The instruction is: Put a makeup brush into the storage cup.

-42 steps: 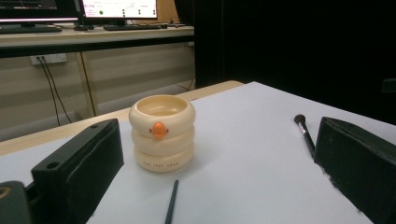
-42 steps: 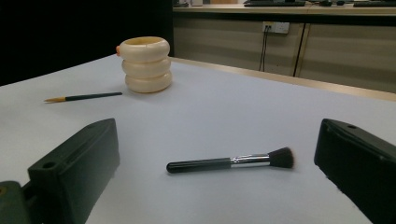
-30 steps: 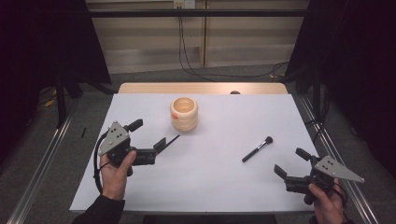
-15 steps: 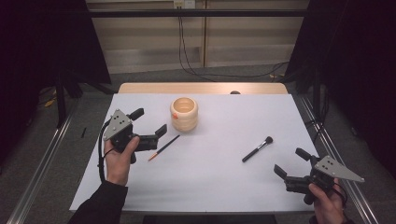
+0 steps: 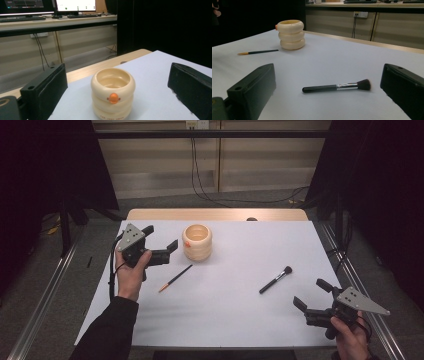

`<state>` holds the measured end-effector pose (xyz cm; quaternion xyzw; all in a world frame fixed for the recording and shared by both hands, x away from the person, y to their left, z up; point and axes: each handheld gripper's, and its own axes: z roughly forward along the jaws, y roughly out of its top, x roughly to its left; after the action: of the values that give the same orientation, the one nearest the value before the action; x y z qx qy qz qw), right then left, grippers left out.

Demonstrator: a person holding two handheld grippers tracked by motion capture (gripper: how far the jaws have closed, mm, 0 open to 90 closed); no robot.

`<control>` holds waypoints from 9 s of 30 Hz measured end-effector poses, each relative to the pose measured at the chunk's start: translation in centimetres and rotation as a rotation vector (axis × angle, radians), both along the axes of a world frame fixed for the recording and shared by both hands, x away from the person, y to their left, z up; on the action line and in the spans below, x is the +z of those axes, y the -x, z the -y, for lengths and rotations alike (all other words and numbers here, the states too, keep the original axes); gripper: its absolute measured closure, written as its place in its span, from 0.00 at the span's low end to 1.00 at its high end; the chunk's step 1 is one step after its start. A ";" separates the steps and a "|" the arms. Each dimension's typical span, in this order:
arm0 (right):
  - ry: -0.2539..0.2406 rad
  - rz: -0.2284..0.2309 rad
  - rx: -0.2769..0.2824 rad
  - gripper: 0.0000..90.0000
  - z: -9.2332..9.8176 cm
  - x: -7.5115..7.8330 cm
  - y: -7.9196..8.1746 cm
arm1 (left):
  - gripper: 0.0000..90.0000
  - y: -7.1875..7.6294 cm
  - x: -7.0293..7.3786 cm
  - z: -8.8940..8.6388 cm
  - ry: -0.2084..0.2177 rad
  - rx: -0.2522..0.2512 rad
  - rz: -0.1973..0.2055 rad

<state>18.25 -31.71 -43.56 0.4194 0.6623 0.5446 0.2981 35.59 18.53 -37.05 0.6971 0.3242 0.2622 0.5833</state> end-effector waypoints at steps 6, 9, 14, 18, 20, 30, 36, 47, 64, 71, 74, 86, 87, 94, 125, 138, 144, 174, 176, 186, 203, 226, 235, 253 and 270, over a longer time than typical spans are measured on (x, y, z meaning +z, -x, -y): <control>-0.004 0.004 -0.005 0.00 -0.1 0.0 -0.1 | 0.02 -1.0 -0.2 -0.1 -0.002 0.017 -0.001; -0.001 0.001 -0.005 0.00 0.0 0.0 0.0 | 0.03 -1.2 -0.3 -0.1 -0.021 0.019 -0.004; -0.001 -0.003 -0.004 0.00 0.0 0.0 0.0 | 0.02 -1.5 -0.5 -0.2 -0.006 0.047 -0.049; 0.001 0.000 -0.006 0.00 0.0 0.0 -0.1 | 0.02 -1.8 -0.2 -0.2 -0.048 0.045 -0.097; 0.000 -0.001 -0.003 0.00 0.0 0.0 -0.1 | 0.02 -1.8 0.0 -0.2 -0.089 0.039 -0.120; -0.008 -0.004 -0.004 0.00 0.0 0.0 -0.1 | 0.06 -2.7 1.0 -0.4 -0.187 -0.037 -0.258; -0.008 -0.005 -0.003 0.00 0.0 0.0 -0.1 | 0.09 -3.1 1.1 -0.4 -0.267 -0.069 -0.354; -0.008 -0.004 -0.004 0.00 0.0 0.0 -0.1 | 0.11 -3.8 0.1 0.0 -0.361 -0.117 -0.498; -0.007 -0.006 0.002 0.00 0.0 -0.1 -0.1 | 0.11 -4.7 -1.9 1.5 -0.618 -0.192 -0.623; -0.006 -0.007 -0.002 0.00 0.0 -0.1 -0.1 | 0.08 -4.9 -3.0 1.7 -0.636 -0.200 -0.675; -0.006 -0.006 0.001 0.00 0.0 0.0 -0.1 | 0.06 -4.9 -3.5 1.8 -0.657 -0.180 -0.686; -0.012 -0.011 0.001 0.00 0.0 0.0 -0.1 | 0.38 -4.7 -4.8 2.2 -0.737 -0.261 -0.766; -0.012 -0.013 0.001 0.00 0.0 0.0 -0.1 | 0.42 -4.7 -4.9 2.2 -0.732 -0.260 -0.763; -0.008 -0.009 -0.007 0.00 0.0 -0.1 -0.1 | 0.53 -4.5 -6.1 2.3 -0.769 -0.287 -0.820; 0.002 -0.013 0.014 0.00 -0.2 -0.1 -0.1 | 0.92 -3.9 -7.4 3.9 -0.901 -0.300 -0.827; 0.003 -0.014 0.012 0.00 -0.2 -0.1 -0.1 | 0.93 -4.3 -7.5 3.2 -0.844 -0.316 -0.836; 0.003 -0.014 0.009 0.00 -0.1 -0.1 -0.1 | 0.93 -4.2 -7.5 3.1 -0.818 -0.302 -0.850; 0.000 -0.013 0.001 0.00 -0.2 -0.1 -0.2 | 0.93 -3.4 -6.3 0.5 -0.664 -0.261 -0.784; 0.000 -0.014 0.001 0.00 -0.2 -0.1 -0.2 | 0.93 -3.2 -6.1 0.3 -0.635 -0.263 -0.781; -0.001 -0.014 0.003 0.00 -0.2 -0.1 -0.2 | 0.93 -2.0 -5.2 -0.3 -0.498 -0.283 -0.704; 0.001 -0.014 0.002 0.00 -0.2 -0.1 -0.2 | 0.93 0.5 -3.2 -1.5 -0.237 -0.247 -0.477; -0.002 -0.013 0.000 0.00 -0.2 -0.1 -0.2 | 0.93 3.7 -1.4 -2.7 0.028 -0.209 -0.258; -0.004 -0.013 0.002 0.00 -0.1 -0.1 -0.1 | 0.93 4.4 -1.3 -2.1 0.032 -0.234 -0.233; -0.010 -0.011 0.001 0.00 -0.1 -0.1 -0.1 | 0.93 5.9 -1.4 1.2 0.019 -0.302 -0.214; -0.007 -0.004 0.011 0.00 -0.1 -0.1 -0.1 | 0.93 7.2 -1.2 4.1 -0.012 -0.407 -0.220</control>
<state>18.31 -31.59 -43.64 0.4177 0.6634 0.5477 0.2923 28.37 14.40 -38.20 0.7760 0.2368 0.0634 0.5811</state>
